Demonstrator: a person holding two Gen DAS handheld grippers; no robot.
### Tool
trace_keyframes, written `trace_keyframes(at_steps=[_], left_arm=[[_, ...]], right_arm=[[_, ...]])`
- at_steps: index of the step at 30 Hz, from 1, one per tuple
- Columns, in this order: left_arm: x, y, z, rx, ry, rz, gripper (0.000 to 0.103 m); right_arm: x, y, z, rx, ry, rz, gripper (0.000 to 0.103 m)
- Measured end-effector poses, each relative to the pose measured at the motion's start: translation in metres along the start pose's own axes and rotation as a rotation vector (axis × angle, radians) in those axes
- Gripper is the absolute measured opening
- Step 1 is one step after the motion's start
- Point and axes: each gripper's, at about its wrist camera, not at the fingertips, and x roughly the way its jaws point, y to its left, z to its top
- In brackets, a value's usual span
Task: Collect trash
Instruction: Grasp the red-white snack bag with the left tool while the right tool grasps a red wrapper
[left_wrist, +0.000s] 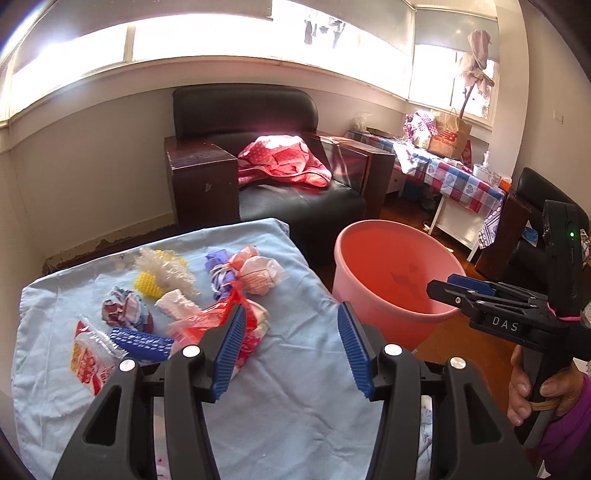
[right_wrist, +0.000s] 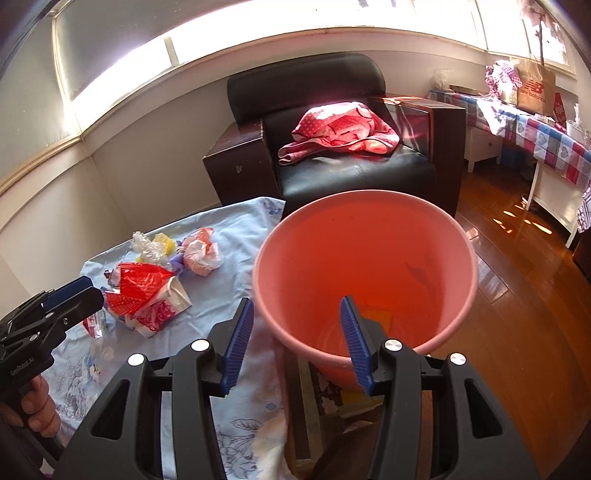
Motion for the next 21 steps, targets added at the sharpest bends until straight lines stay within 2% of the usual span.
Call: trace_keyframes(at_steps=[7,13,17,21], left_arm=[[-0.042,0.072,-0.028,-0.125,-0.019,0.139,0.054],[-0.061,0.135,-0.060,-0.252,0.012,0.267,0.055],[-0.055,0.160,-0.075,-0.331,0.052,0.271,0.055],[-0.041,0.163,-0.066,-0.319,0.048,0.247,0.055]], right_arm=[[0.018,0.064,-0.009,-0.104,0.053,0.110,0.050],[0.032,0.107,-0.015,-0.153,0.102,0.187,0.050],[0.039,0.128,-0.013,-0.179,0.119,0.221,0.050],[0.043,0.142,-0.010,-0.193,0.126,0.235,0.050]])
